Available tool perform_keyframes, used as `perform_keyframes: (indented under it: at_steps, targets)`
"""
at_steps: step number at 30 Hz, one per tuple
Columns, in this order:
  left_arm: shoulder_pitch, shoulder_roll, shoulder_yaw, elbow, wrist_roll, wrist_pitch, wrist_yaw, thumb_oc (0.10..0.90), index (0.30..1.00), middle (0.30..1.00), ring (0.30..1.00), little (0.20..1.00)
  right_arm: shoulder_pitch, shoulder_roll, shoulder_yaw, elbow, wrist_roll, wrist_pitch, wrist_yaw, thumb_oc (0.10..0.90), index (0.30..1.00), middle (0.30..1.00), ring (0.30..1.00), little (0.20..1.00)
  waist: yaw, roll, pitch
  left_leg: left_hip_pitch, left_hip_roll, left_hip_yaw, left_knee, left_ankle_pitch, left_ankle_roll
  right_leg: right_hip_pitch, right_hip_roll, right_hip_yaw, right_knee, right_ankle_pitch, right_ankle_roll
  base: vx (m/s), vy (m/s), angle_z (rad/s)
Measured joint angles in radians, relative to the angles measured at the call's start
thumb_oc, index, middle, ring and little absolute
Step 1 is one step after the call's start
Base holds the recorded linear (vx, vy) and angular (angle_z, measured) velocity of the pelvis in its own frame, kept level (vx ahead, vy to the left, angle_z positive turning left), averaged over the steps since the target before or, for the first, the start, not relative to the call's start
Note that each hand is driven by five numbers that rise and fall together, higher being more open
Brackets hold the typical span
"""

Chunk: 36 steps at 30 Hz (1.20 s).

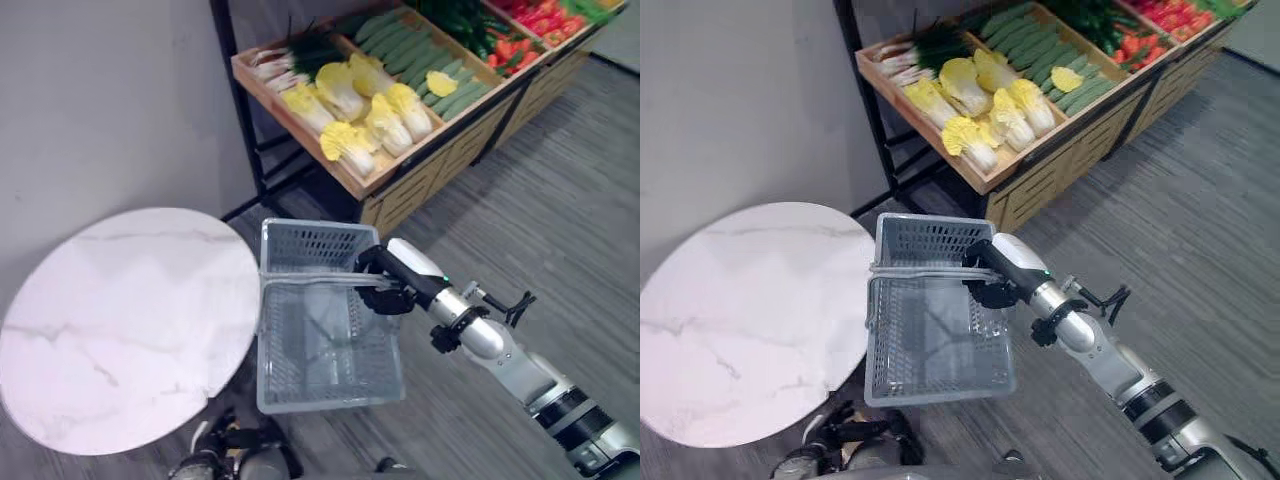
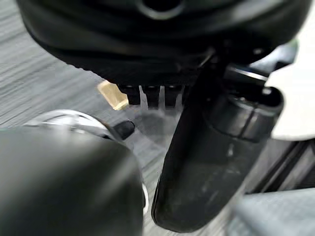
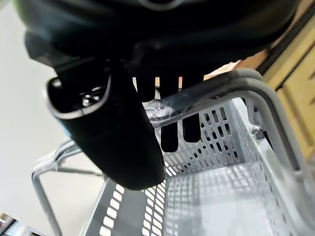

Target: Get the vegetables into the basket

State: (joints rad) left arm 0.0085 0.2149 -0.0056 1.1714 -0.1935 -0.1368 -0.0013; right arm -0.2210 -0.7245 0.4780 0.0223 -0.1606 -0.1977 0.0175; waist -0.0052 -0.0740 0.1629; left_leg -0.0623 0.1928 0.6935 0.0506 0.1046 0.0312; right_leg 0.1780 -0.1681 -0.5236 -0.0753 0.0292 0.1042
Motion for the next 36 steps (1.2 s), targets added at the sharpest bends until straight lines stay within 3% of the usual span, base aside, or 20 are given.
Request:
perform_keyframes:
  at_steps: [2,7,12,16,18,20,21,22,23,24,25,27,28,29,30,31,33,36]
  targets:
    - [-0.010,0.007,-0.001,0.005,0.000,0.003,0.000,0.900,1.000,1.000,1.000,1.000,0.000,-0.011,-0.003,0.005,-0.018,0.000,0.002,0.400,0.300,0.300,0.300,0.300,-0.015,-0.007,-0.003,-0.006,0.009,0.001,0.000,0.007,-0.010,-0.002,0.014,0.002,-0.011,-0.010,-0.005,-0.03,-0.162,-0.04]
    - [-0.011,-0.003,0.000,0.003,0.001,0.002,-0.001,0.900,1.000,1.000,1.000,1.000,0.002,-0.021,-0.003,0.007,-0.021,0.000,0.010,0.400,0.300,0.300,0.300,0.300,-0.022,0.009,0.007,-0.005,0.023,0.010,0.001,0.022,-0.032,-0.011,0.023,0.019,-0.011,-0.033,-0.004,-0.02,-0.122,-0.12]
    - [-0.013,-0.019,-0.001,0.002,0.017,0.003,0.000,0.900,1.000,1.000,1.000,1.000,0.022,-0.023,-0.013,0.005,-0.021,-0.002,0.010,0.400,0.300,0.300,0.300,0.300,-0.038,0.047,0.026,-0.004,0.040,0.009,0.001,0.036,-0.047,-0.008,0.040,0.022,-0.011,-0.038,-0.002,-0.01,-0.136,0.00]
    - [-0.016,-0.039,-0.012,0.001,0.021,0.010,0.000,0.900,1.000,1.000,1.000,1.000,0.112,-0.024,-0.086,0.004,-0.021,-0.003,0.010,0.400,0.300,0.300,0.300,0.300,-0.061,0.088,0.045,0.006,0.055,0.008,0.004,0.051,-0.047,-0.009,0.058,0.029,-0.010,-0.043,-0.002,0.02,-0.217,-0.06]
    - [-0.005,-0.020,-0.025,-0.005,0.027,0.017,-0.002,0.900,1.000,1.000,1.000,1.000,0.119,-0.025,-0.088,0.003,-0.022,-0.003,0.021,0.400,0.300,0.300,0.300,0.300,-0.051,0.087,0.050,0.013,0.094,-0.028,0.071,0.053,-0.051,-0.018,0.056,0.085,0.017,-0.067,-0.031,0.01,-0.013,-0.68]
    - [0.021,-0.020,-0.025,-0.033,0.028,0.017,0.000,0.900,1.000,1.000,1.000,1.000,0.116,-0.032,-0.091,-0.005,-0.022,-0.003,0.023,0.400,0.300,0.300,0.300,0.300,-0.033,0.085,0.052,0.039,0.102,-0.129,0.088,0.071,-0.052,-0.011,0.061,0.144,0.009,-0.050,-0.033,0.01,0.020,-1.09]
    - [0.034,-0.014,-0.041,-0.059,0.027,0.002,0.001,0.900,1.000,1.000,1.000,1.000,0.114,-0.042,-0.104,-0.009,-0.021,-0.004,0.016,0.400,0.300,0.300,0.300,0.300,-0.022,0.065,0.061,0.018,0.041,-0.455,0.073,-0.008,-0.127,-0.026,0.042,0.211,0.016,-0.049,-0.045,0.13,0.007,-1.24]
    - [0.028,-0.015,-0.043,-0.062,0.028,-0.001,0.002,0.900,1.000,1.000,1.000,1.000,0.104,-0.056,-0.105,-0.010,-0.021,-0.004,0.015,0.400,0.300,0.300,0.300,0.300,-0.004,0.058,0.065,0.042,-0.015,-0.580,-0.020,-0.027,-0.154,-0.046,0.027,0.255,0.020,-0.041,-0.045,0.12,-0.002,-1.13]
    - [0.020,-0.017,-0.042,-0.061,0.027,-0.001,0.002,0.900,1.000,1.000,1.000,1.000,0.101,-0.066,-0.110,-0.011,-0.021,-0.005,0.015,0.400,0.300,0.300,0.300,0.300,-0.008,0.055,0.066,0.041,-0.037,-0.617,-0.063,-0.028,-0.155,-0.053,0.023,0.272,0.013,-0.034,-0.046,0.11,0.010,-0.98]
    - [0.013,-0.019,-0.052,-0.063,0.023,-0.005,0.004,0.900,1.000,1.000,1.000,1.000,0.099,-0.070,-0.120,-0.002,-0.020,-0.004,0.015,0.400,0.300,0.300,0.300,0.300,0.004,0.048,0.072,0.046,-0.100,-0.768,-0.149,-0.035,-0.158,-0.062,0.021,0.324,0.000,-0.028,-0.044,0.12,0.053,-1.13]
    - [0.004,-0.016,-0.052,-0.060,0.015,-0.008,0.005,0.900,1.000,1.000,1.000,1.000,0.089,-0.071,-0.120,0.007,-0.020,-0.003,0.016,0.400,0.300,0.300,0.300,0.300,0.035,0.044,0.088,0.037,-0.133,-0.834,-0.148,-0.026,-0.148,-0.065,0.028,0.378,-0.010,-0.012,-0.038,0.10,0.051,-1.37]
    - [0.012,-0.026,-0.043,-0.061,0.011,-0.011,0.010,0.900,1.000,1.000,1.000,1.000,0.089,-0.075,-0.120,0.008,-0.020,-0.003,0.016,0.400,0.300,0.300,0.300,0.300,0.039,0.061,0.094,0.024,-0.149,-0.852,-0.147,-0.025,-0.143,-0.061,0.064,0.428,-0.010,-0.014,-0.033,0.07,0.113,-1.12]
    - [0.014,-0.029,-0.038,-0.064,-0.003,-0.013,0.012,0.900,1.000,1.000,1.000,1.000,0.090,-0.067,-0.122,0.008,-0.020,-0.004,0.015,0.400,0.300,0.300,0.300,0.300,0.043,0.070,0.100,0.027,-0.137,-0.848,-0.126,0.024,-0.107,-0.054,0.079,0.452,-0.011,-0.018,-0.027,0.10,0.226,-0.91]
    - [-0.003,0.006,-0.039,-0.065,-0.010,-0.019,0.011,0.900,1.000,1.000,1.000,1.000,0.109,-0.046,-0.120,-0.012,-0.020,-0.004,0.019,0.400,0.300,0.300,0.300,0.300,0.040,0.010,0.117,0.033,-0.155,-0.804,-0.118,0.001,-0.101,-0.054,0.055,0.470,-0.011,-0.022,-0.023,0.14,0.385,-0.72]
    - [-0.038,0.010,-0.042,-0.036,-0.009,-0.007,0.012,0.900,1.000,1.000,1.000,1.000,0.120,-0.032,-0.123,-0.020,-0.020,-0.005,0.020,0.400,0.300,0.300,0.300,0.300,0.010,-0.016,0.116,0.045,-0.183,-0.790,-0.131,0.022,-0.074,-0.059,0.028,0.472,-0.010,-0.020,-0.013,0.11,0.310,-0.48]
    - [-0.043,0.012,-0.045,-0.042,-0.009,-0.008,0.012,0.900,1.000,1.000,1.000,1.000,0.125,-0.021,-0.131,-0.021,-0.020,-0.005,0.019,0.400,0.300,0.300,0.300,0.300,0.003,-0.020,0.115,0.056,-0.195,-0.769,-0.136,0.013,-0.062,-0.068,0.017,0.485,-0.007,-0.012,-0.006,0.08,0.293,-0.44]
    - [-0.035,-0.002,-0.049,-0.054,-0.001,-0.008,0.012,0.900,1.000,1.000,1.000,1.000,0.130,0.018,-0.146,-0.022,-0.022,-0.004,0.019,0.400,0.300,0.300,0.300,0.300,0.012,0.004,0.123,0.085,-0.212,-0.704,-0.137,-0.003,-0.037,-0.079,-0.005,0.529,0.012,-0.009,0.004,0.01,0.188,-0.84]
    - [-0.033,-0.004,-0.069,-0.064,0.002,-0.013,0.013,0.900,1.000,1.000,1.000,1.000,0.132,0.019,-0.146,-0.021,-0.021,-0.004,0.017,0.400,0.300,0.300,0.300,0.300,0.006,0.011,0.126,0.092,-0.231,-0.657,-0.137,-0.014,-0.027,-0.080,-0.030,0.536,-0.010,-0.002,0.015,0.02,0.134,-0.52]
